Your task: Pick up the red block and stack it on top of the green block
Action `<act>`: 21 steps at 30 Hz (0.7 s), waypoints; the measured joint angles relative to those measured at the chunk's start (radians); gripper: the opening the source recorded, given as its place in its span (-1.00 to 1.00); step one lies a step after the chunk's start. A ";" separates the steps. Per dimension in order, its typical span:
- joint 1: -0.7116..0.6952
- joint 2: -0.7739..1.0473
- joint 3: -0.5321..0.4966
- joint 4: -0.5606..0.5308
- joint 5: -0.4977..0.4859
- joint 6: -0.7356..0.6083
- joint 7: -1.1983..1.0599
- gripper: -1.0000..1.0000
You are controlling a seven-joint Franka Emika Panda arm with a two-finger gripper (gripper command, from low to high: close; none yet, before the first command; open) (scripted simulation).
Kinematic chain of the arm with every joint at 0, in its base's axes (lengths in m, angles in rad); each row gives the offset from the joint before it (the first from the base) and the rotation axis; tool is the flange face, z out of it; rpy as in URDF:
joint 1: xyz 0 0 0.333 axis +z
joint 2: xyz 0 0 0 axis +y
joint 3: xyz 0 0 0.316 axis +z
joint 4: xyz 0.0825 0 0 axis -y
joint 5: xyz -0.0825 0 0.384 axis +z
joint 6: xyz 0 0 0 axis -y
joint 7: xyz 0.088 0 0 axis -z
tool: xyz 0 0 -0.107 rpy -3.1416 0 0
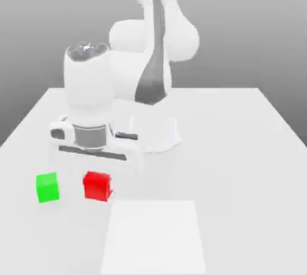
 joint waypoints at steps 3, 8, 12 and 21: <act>-0.067 -0.022 -0.031 -0.003 -0.010 -0.017 0.113 -1.00; -0.166 -0.058 -0.090 -0.007 -0.012 -0.045 0.291 -1.00; -0.238 -0.071 -0.140 -0.010 0.002 -0.053 0.410 -1.00; -0.239 0.148 -0.118 -0.001 0.182 0.148 0.306 1.00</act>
